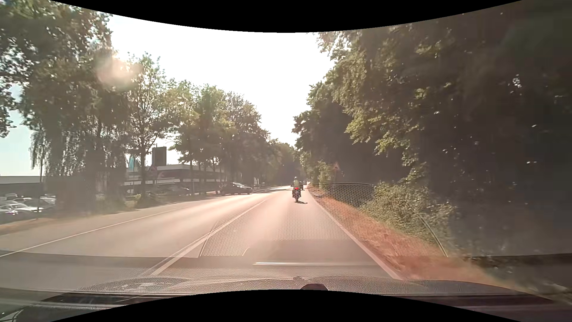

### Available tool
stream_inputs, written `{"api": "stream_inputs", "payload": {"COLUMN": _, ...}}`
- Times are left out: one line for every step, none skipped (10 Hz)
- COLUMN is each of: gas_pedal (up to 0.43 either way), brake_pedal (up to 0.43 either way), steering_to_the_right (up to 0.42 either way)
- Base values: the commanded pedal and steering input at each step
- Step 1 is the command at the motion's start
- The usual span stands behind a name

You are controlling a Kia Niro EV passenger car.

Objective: Follow the waypoints while adhering to traffic rules and regulations

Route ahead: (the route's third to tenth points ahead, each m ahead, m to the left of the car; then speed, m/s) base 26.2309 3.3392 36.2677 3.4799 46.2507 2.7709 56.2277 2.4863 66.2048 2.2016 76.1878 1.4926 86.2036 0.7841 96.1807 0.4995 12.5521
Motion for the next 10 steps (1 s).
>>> {"api": "stream_inputs", "payload": {"gas_pedal": 0.15, "brake_pedal": 0.0, "steering_to_the_right": 0.006}}
{"api": "stream_inputs", "payload": {"gas_pedal": 0.15, "brake_pedal": 0.0, "steering_to_the_right": 0.006}}
{"api": "stream_inputs", "payload": {"gas_pedal": 0.15, "brake_pedal": 0.0, "steering_to_the_right": 0.006}}
{"api": "stream_inputs", "payload": {"gas_pedal": 0.15, "brake_pedal": 0.0, "steering_to_the_right": 0.006}}
{"api": "stream_inputs", "payload": {"gas_pedal": 0.15, "brake_pedal": 0.0, "steering_to_the_right": 0.006}}
{"api": "stream_inputs", "payload": {"gas_pedal": 0.15, "brake_pedal": 0.0, "steering_to_the_right": 0.005}}
{"api": "stream_inputs", "payload": {"gas_pedal": 0.15, "brake_pedal": 0.0, "steering_to_the_right": 0.002}}
{"api": "stream_inputs", "payload": {"gas_pedal": 0.15, "brake_pedal": 0.0, "steering_to_the_right": 0.0}}
{"api": "stream_inputs", "payload": {"gas_pedal": 0.15, "brake_pedal": 0.0, "steering_to_the_right": 0.0}}
{"api": "stream_inputs", "payload": {"gas_pedal": 0.15, "brake_pedal": 0.0, "steering_to_the_right": 0.0}}
